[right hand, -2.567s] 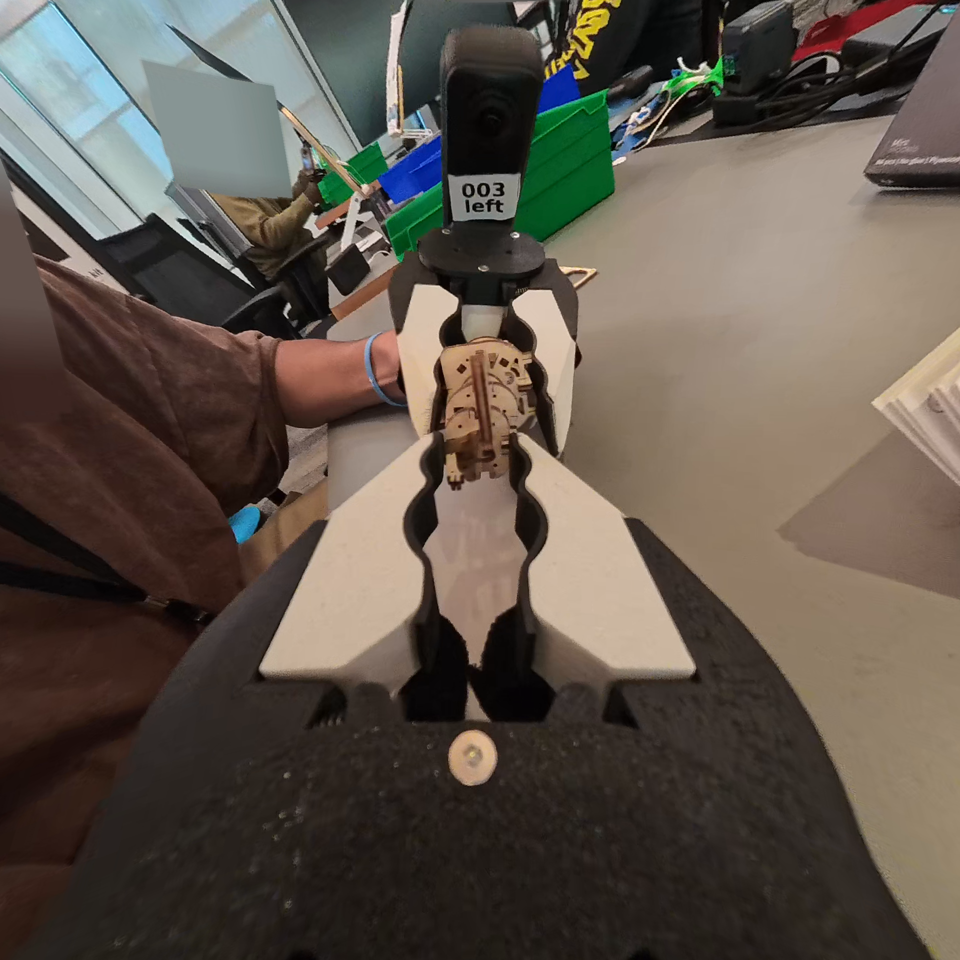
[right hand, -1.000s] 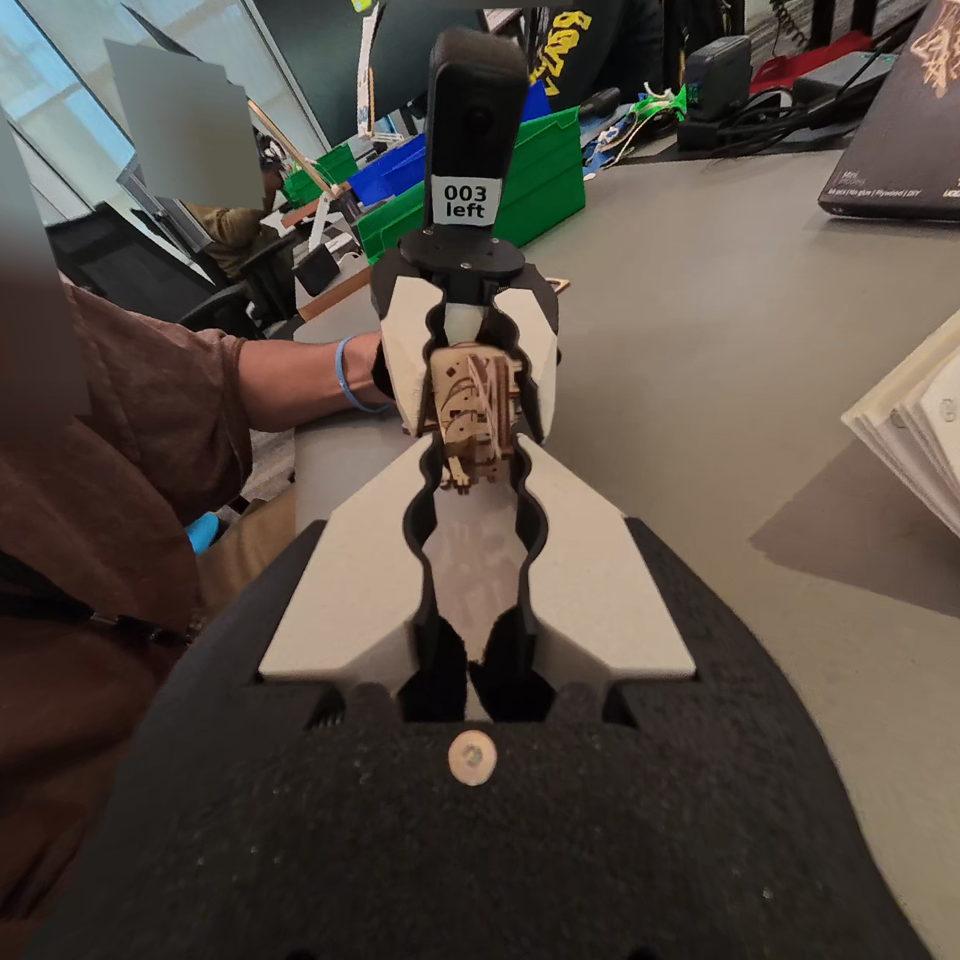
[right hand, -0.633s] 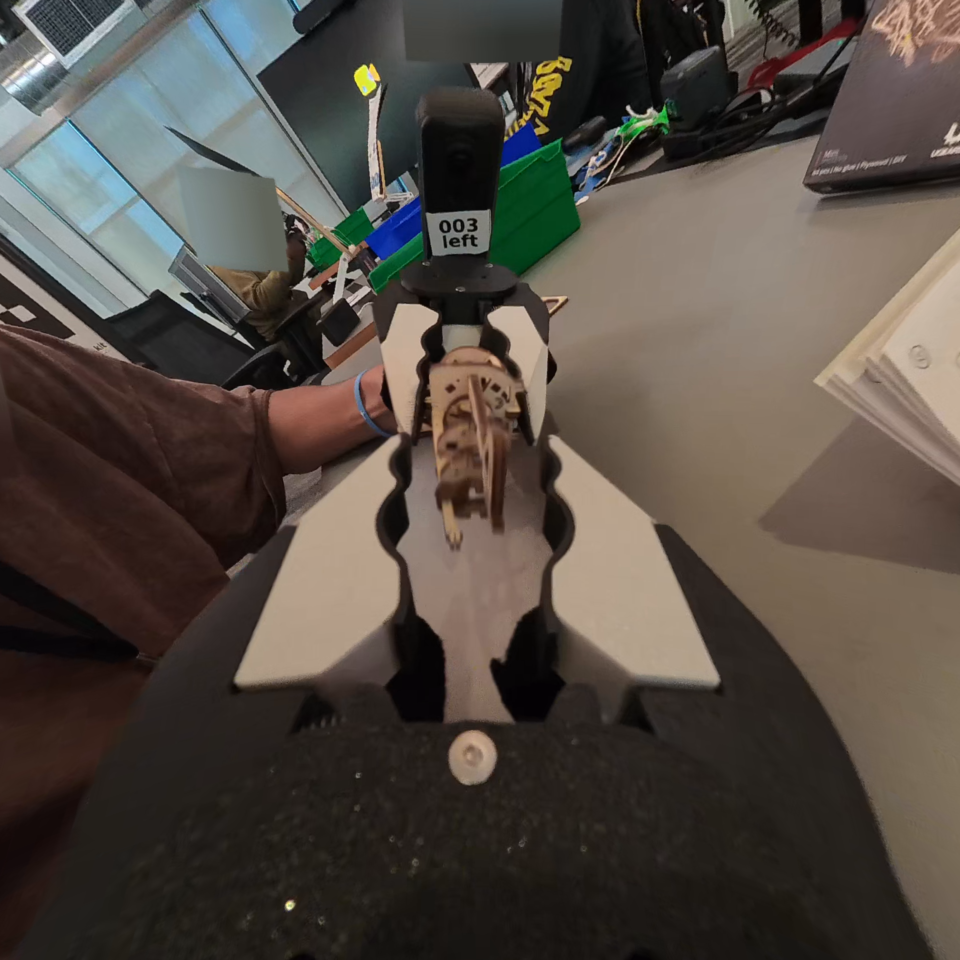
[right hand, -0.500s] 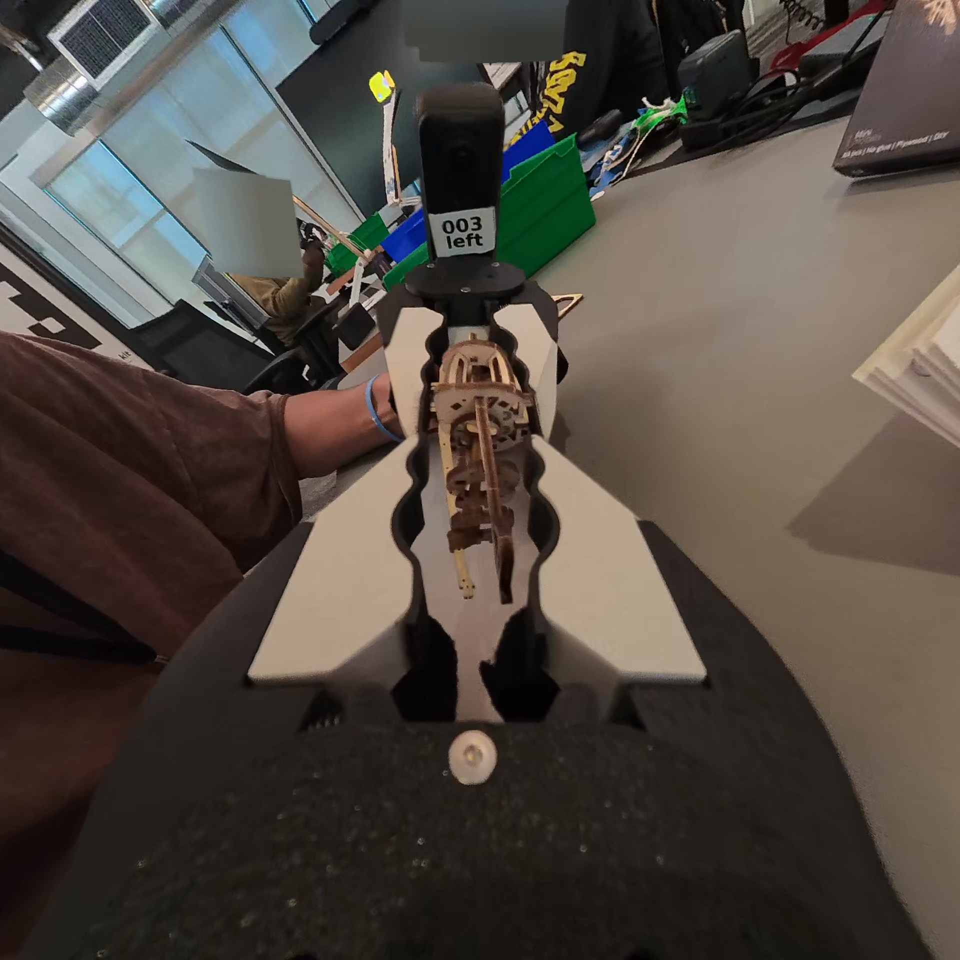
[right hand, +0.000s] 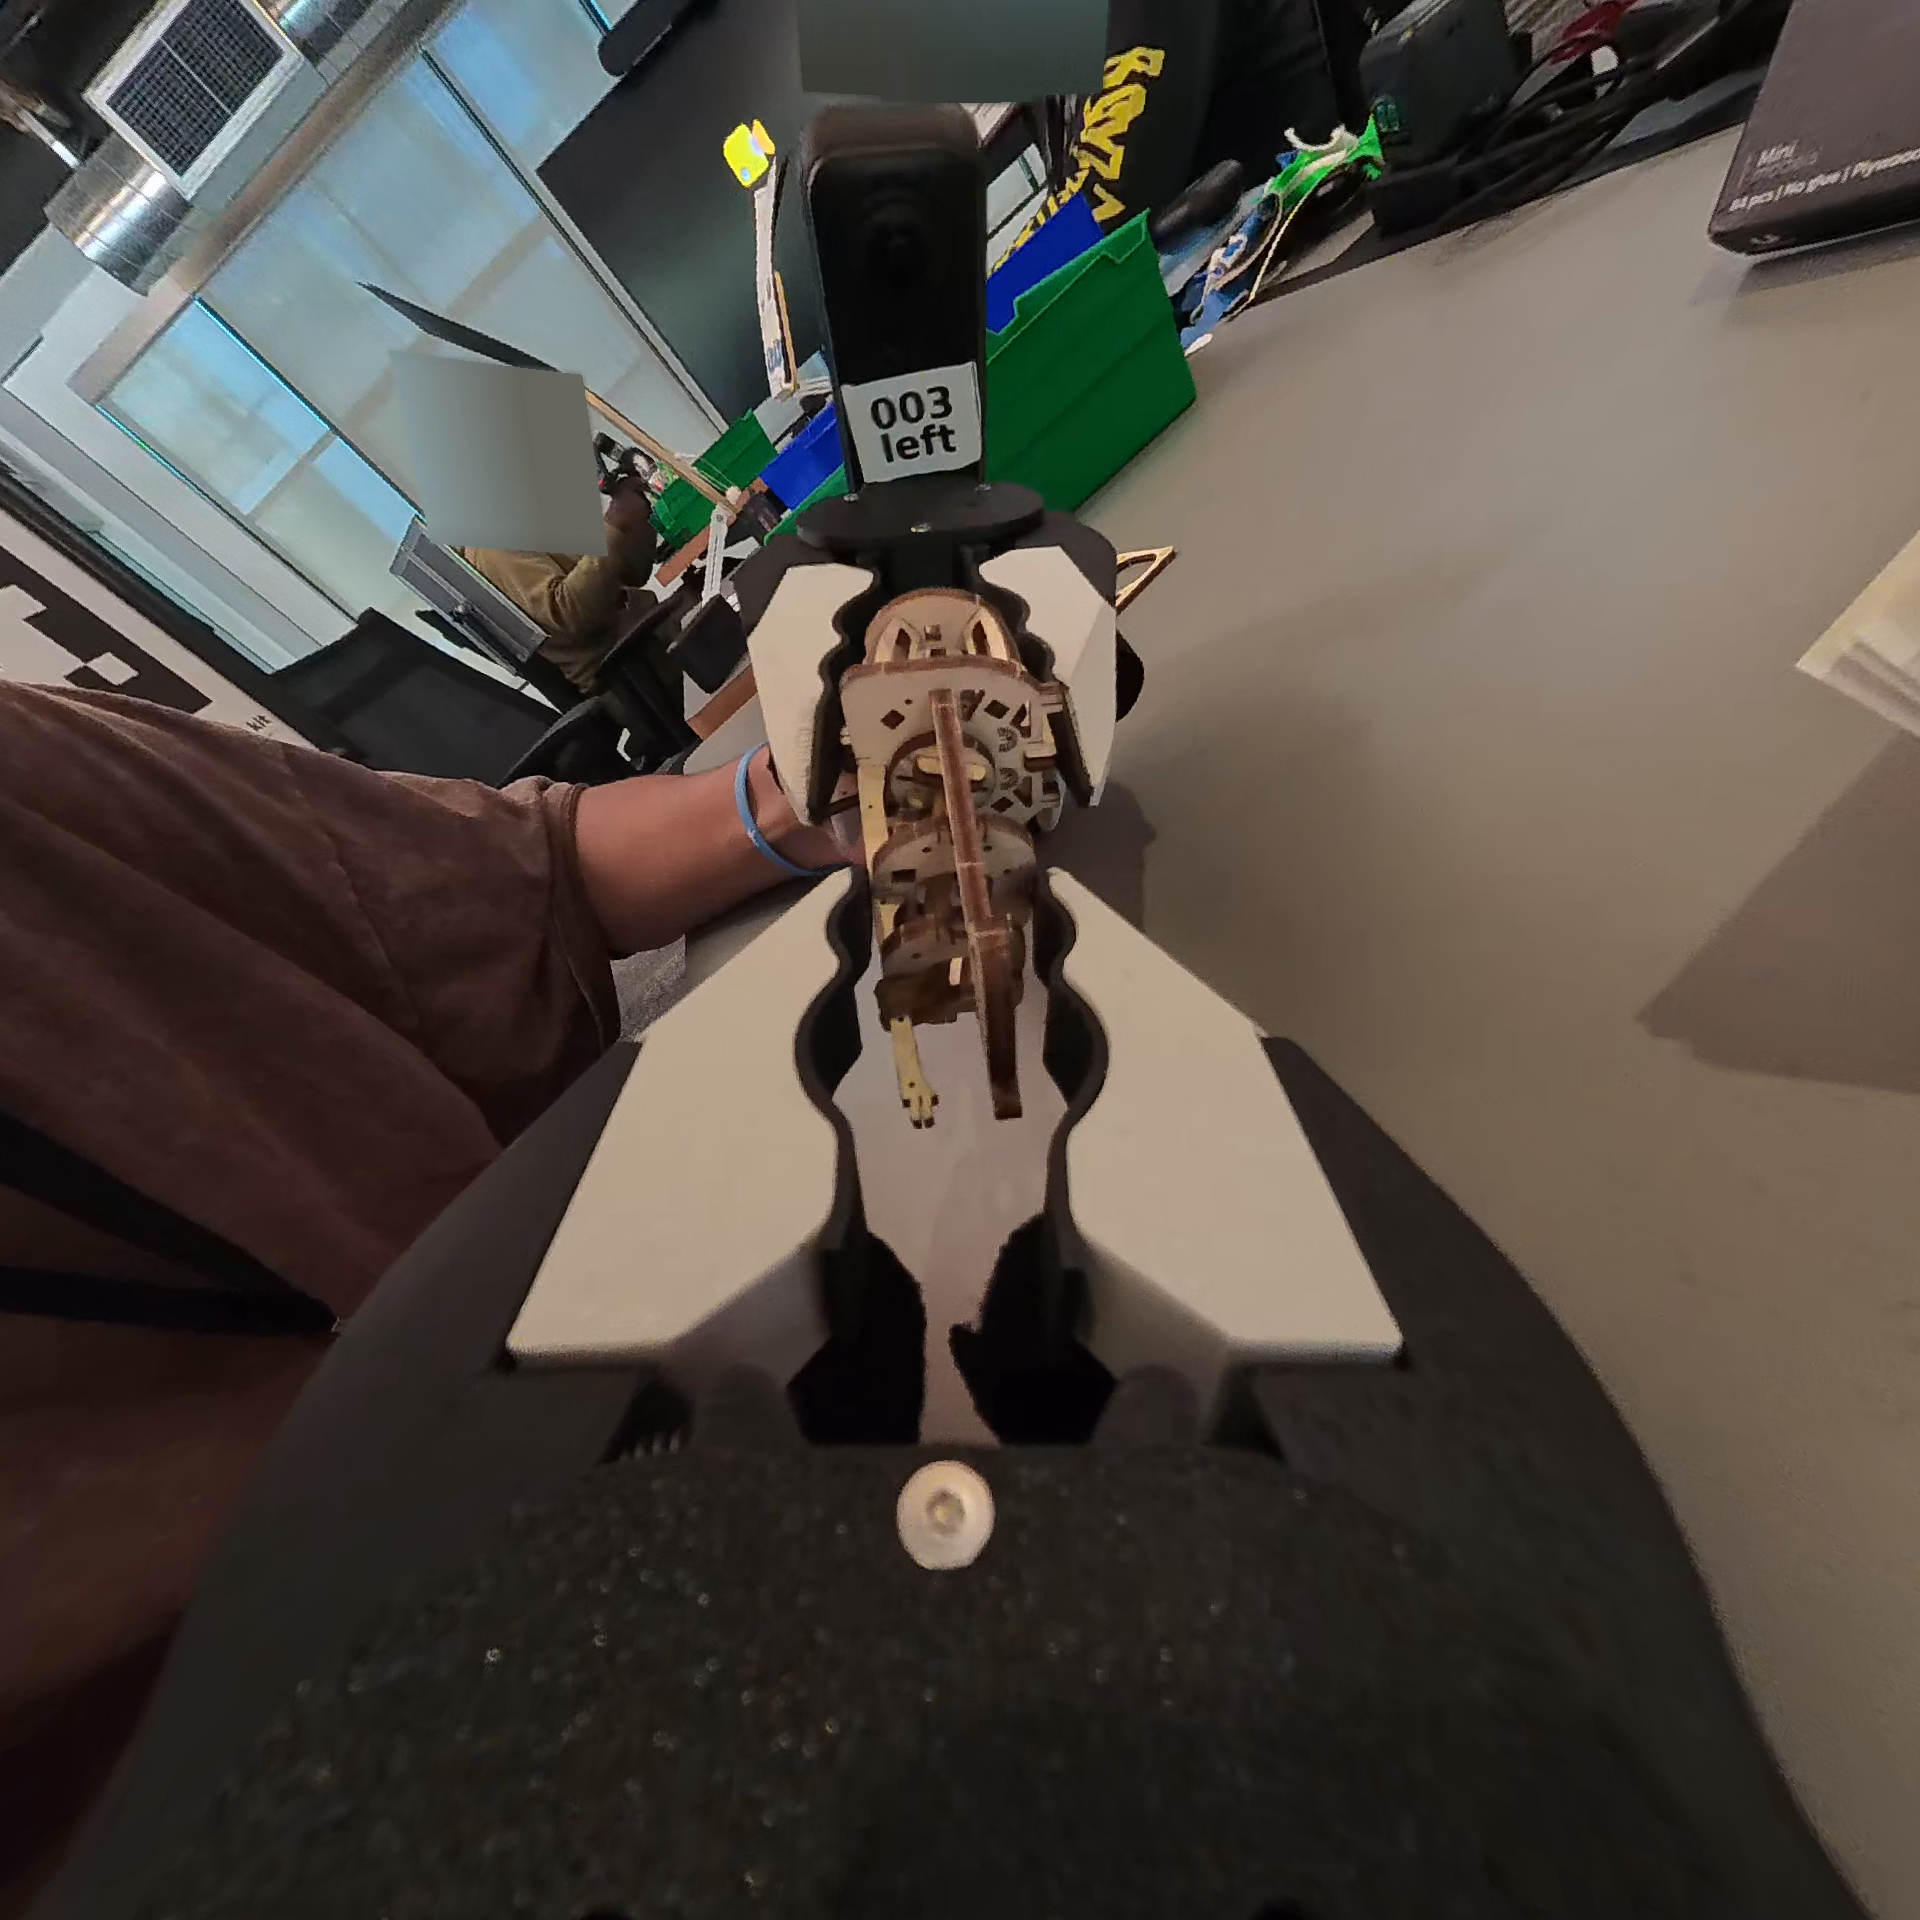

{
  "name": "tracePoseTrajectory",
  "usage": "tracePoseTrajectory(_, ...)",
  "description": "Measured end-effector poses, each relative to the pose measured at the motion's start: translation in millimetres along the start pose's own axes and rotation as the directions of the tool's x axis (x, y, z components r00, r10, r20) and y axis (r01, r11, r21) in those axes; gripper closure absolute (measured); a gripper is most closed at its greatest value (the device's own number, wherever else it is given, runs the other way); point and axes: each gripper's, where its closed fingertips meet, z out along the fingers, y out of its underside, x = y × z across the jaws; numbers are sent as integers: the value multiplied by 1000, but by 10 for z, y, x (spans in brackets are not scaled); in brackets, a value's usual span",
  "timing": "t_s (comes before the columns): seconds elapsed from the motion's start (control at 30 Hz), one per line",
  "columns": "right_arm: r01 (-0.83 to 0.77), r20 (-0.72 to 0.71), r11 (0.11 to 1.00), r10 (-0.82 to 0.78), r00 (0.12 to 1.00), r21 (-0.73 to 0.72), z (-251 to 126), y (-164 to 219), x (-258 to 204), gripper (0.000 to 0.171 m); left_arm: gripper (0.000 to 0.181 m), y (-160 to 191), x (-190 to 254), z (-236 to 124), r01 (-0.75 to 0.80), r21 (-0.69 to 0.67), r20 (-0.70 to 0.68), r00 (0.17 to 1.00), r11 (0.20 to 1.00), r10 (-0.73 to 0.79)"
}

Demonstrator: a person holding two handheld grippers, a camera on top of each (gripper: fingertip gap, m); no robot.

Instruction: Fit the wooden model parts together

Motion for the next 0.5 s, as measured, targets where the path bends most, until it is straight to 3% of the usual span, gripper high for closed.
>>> tracePoseTrajectory(0.5, 53, 16, 996, -52, 999, -68, -32, 18, -65, 143, 136, 10, 84, 27, 1, 2, -47, 999, 1000, -1)
